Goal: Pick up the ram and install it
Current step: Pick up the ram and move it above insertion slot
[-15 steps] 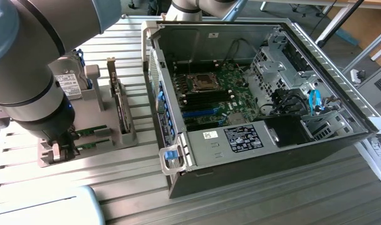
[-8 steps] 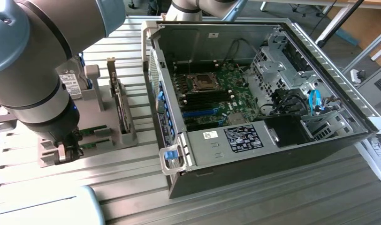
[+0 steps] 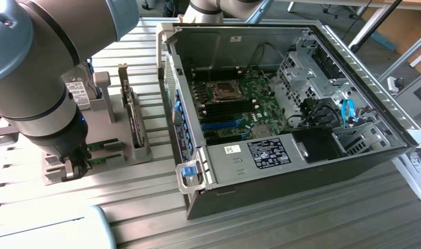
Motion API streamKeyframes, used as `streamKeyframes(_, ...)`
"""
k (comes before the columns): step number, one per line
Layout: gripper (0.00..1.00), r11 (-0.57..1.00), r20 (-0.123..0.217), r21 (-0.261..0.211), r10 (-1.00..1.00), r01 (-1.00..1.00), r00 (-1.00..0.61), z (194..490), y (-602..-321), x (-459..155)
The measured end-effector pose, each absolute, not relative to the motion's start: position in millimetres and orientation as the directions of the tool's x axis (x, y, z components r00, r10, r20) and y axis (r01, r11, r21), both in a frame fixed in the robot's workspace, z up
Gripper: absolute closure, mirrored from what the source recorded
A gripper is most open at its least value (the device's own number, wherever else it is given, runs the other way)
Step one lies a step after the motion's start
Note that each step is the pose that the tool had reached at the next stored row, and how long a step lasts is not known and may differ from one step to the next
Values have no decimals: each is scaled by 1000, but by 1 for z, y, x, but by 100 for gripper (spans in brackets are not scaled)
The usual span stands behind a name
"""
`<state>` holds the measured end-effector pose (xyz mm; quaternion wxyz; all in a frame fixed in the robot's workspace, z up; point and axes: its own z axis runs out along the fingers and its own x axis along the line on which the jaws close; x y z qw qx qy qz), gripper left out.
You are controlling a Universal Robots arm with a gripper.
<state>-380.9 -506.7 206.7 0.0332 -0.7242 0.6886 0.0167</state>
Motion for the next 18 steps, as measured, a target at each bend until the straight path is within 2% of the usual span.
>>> streamKeyframes(1,72,-49,-70,-25,-996,-998,51,207,-507,-381)
streamKeyframes(2,79,-50,-70,-25,-996,-998,51,207,-507,-381)
streamKeyframes(5,80,-50,-70,-25,-996,-998,51,207,-507,-381)
streamKeyframes(6,87,-50,-70,-25,-996,-998,51,207,-507,-381)
streamKeyframes(18,87,-49,-70,-25,-996,-998,51,207,-507,-381)
